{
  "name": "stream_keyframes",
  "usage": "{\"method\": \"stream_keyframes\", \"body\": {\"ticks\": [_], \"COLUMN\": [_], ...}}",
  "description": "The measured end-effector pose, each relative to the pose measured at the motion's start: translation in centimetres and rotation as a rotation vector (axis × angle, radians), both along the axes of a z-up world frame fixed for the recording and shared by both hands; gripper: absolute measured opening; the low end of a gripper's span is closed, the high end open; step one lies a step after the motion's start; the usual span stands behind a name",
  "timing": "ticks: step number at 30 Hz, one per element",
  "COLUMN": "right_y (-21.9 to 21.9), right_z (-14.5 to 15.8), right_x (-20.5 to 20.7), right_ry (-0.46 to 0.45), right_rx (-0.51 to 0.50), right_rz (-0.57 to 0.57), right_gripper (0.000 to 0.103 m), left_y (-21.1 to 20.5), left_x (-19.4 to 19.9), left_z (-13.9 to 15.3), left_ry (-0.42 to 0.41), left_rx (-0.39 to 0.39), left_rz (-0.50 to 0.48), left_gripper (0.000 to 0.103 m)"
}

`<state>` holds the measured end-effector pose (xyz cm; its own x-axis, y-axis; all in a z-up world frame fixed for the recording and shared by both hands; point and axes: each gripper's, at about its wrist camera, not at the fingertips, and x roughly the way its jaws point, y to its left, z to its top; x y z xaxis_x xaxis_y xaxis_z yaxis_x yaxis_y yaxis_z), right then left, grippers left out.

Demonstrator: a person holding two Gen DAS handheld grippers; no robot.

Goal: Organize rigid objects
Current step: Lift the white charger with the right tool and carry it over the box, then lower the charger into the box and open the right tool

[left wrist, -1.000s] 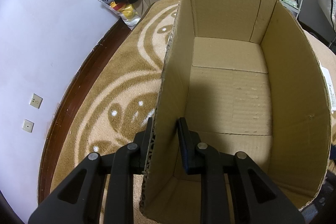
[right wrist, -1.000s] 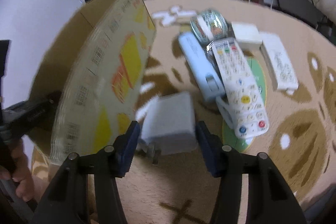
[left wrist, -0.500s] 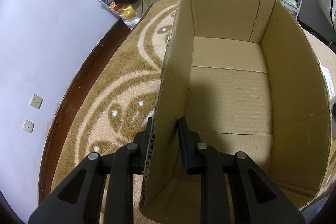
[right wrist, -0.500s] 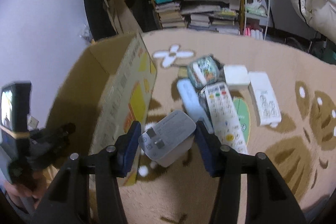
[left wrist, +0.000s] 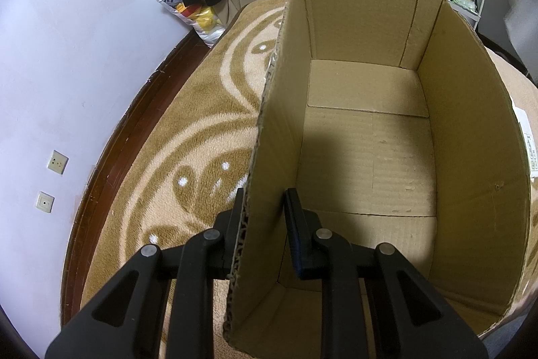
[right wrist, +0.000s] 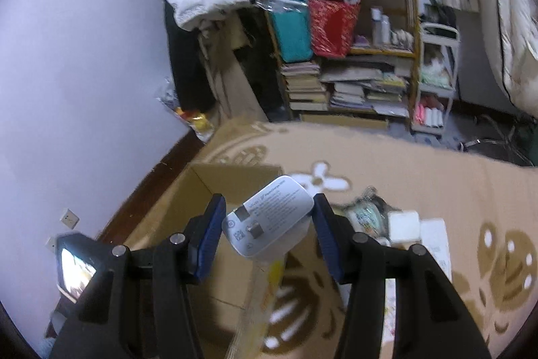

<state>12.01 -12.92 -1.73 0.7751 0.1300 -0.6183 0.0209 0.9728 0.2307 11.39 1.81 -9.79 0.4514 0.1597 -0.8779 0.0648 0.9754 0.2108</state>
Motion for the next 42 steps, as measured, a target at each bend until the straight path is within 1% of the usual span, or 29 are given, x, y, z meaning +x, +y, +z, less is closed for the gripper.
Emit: {"method": "stream_keyframes", "body": {"ticks": [3,6,13,17,18,20,24,25,26,27,28,29,32,36,39,42], "right_y": [1.4,2.6,4.0,4.3,4.3,4.0,3.0,2.7,2.4,2.0,1.3,0.8,-0.8,-3.1,-4.8,-6.1], "right_z": [-0.1,-0.9,-4.4,-5.9,-6.3,-6.3,-4.8,-4.3,-3.9,-3.4,-2.9,-2.6,-2.0,-2.3,-3.4,-5.3], "right_x": [1.2,2.1,2.8,2.5,2.4,2.0,1.6,1.5,1.5,1.4,1.2,1.2,1.6,2.3,2.9,3.9], "right_ry": [0.007,0.031,0.141,0.185,0.19,0.167,0.125,0.113,0.102,0.086,0.062,0.047,0.043,0.044,0.039,0.068], "right_rx": [0.014,0.024,0.013,-0.024,-0.031,-0.021,-0.006,-0.007,-0.013,-0.023,-0.035,-0.045,-0.065,-0.071,-0.064,-0.082], "right_rz": [0.028,0.047,0.079,0.11,0.112,0.112,0.099,0.095,0.089,0.078,0.057,0.039,0.016,-0.026,-0.059,-0.078], "right_gripper": [0.056,0.056,0.056,0.056,0.056,0.056,0.058,0.064,0.076,0.083,0.095,0.103,0.103,0.103,0.103,0.103], "left_y": [-0.1,-0.1,-0.1,0.0,0.1,0.0,0.0,0.0,0.0,0.0,0.0,0.0,0.1,-0.1,-0.1,-0.2], "left_x": [0.0,0.0,0.0,0.0,0.0,0.0,0.0,0.1,0.1,0.2,0.2,0.2,0.3,0.2,0.4,0.2], "left_z": [0.0,0.0,0.0,0.0,0.0,0.1,-0.1,-0.1,0.0,0.0,0.1,0.1,0.2,0.2,0.3,0.4], "left_ry": [0.0,0.0,-0.003,-0.001,-0.001,-0.002,0.006,0.011,0.009,0.009,0.008,0.003,0.002,-0.004,-0.007,-0.011], "left_rx": [-0.002,-0.001,0.002,-0.005,-0.006,-0.002,0.004,0.004,0.006,0.006,0.0,-0.006,-0.011,-0.002,-0.003,0.005], "left_rz": [0.001,0.001,0.0,0.003,0.003,0.001,-0.001,-0.003,-0.001,-0.001,0.001,0.004,0.009,0.008,0.017,0.004], "left_gripper": [0.021,0.021,0.021,0.021,0.021,0.021,0.021,0.021,0.02,0.02,0.02,0.02,0.02,0.02,0.02,0.019]}}
